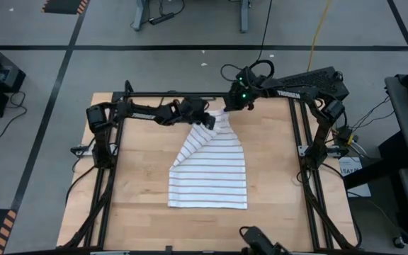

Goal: Roll towel
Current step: Roll the white towel

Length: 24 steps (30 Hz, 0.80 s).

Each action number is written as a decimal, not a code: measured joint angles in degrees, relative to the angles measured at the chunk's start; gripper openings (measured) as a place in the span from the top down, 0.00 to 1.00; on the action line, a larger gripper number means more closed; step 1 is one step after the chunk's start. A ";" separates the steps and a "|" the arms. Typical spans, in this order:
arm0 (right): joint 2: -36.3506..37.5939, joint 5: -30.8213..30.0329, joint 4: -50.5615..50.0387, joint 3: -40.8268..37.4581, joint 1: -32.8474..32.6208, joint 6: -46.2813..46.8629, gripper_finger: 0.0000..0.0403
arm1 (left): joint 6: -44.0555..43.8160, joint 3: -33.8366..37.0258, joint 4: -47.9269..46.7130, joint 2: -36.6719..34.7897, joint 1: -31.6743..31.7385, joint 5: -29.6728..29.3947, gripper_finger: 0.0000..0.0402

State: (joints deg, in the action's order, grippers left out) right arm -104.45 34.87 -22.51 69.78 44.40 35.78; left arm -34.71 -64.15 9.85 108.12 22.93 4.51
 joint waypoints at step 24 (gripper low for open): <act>0.18 1.51 -1.80 0.00 2.01 -1.98 1.00 | 23.18 0.12 -10.84 4.03 -10.59 -10.96 0.50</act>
State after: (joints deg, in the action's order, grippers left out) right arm -104.27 36.38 -24.31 69.78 46.41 33.80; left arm -11.53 -64.04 -0.98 112.16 12.35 -6.46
